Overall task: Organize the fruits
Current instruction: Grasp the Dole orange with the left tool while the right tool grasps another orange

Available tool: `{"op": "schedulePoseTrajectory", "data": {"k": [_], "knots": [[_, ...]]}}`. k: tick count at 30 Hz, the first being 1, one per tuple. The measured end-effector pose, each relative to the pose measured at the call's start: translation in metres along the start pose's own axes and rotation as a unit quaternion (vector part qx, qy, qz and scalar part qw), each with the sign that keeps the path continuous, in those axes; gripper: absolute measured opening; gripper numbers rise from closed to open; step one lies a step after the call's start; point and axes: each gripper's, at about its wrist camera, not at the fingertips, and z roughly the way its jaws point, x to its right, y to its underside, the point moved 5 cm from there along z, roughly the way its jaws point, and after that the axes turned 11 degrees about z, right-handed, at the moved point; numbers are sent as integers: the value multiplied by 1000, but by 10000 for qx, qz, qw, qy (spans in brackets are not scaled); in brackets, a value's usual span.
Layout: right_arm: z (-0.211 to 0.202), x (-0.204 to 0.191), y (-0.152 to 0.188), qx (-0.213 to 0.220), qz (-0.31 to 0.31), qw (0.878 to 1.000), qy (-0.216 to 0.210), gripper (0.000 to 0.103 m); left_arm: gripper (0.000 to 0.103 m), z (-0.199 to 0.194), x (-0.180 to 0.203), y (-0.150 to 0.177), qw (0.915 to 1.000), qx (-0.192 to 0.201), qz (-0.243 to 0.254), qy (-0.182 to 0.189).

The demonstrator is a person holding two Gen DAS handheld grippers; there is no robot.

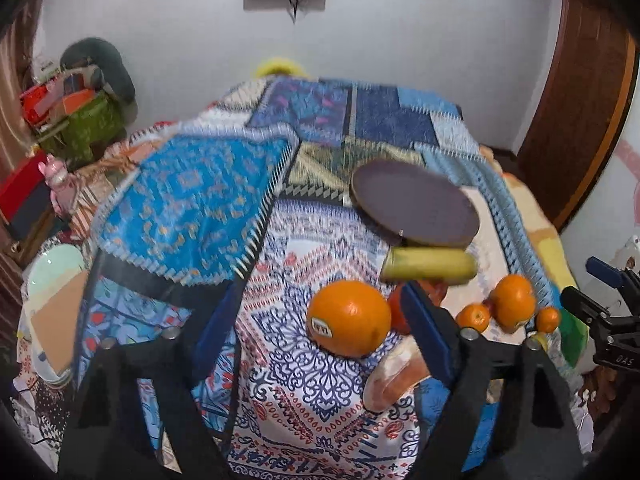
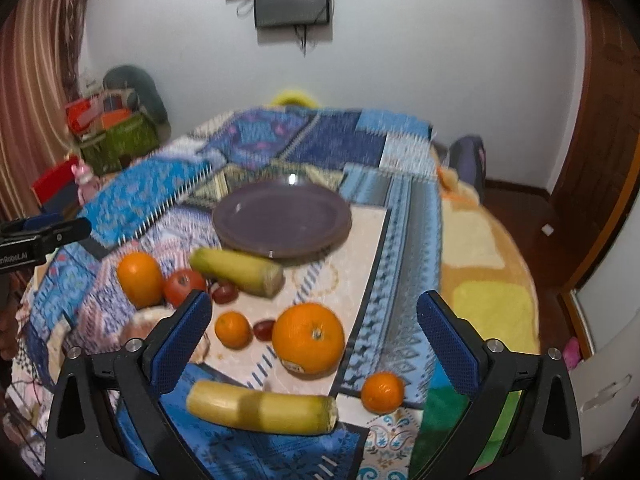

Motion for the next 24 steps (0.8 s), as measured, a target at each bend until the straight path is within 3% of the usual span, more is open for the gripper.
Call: {"op": "schedulePoseTrajectory", "data": {"k": [10, 15, 18, 24], "knots": [[48, 12, 23, -827, 189, 9963, -121, 80, 79, 42, 7, 15, 9989, -404, 48, 251], [60, 12, 25, -953, 151, 9952, -166, 77, 79, 57, 13, 16, 9979, -482, 66, 422], [67, 12, 27, -1029, 140, 9944, -200, 64, 79, 62, 16, 14, 9976, -471, 54, 496], [74, 13, 29, -1092, 242, 9932, -331, 63, 77, 78, 22, 15, 9963, -609, 68, 604]]}}
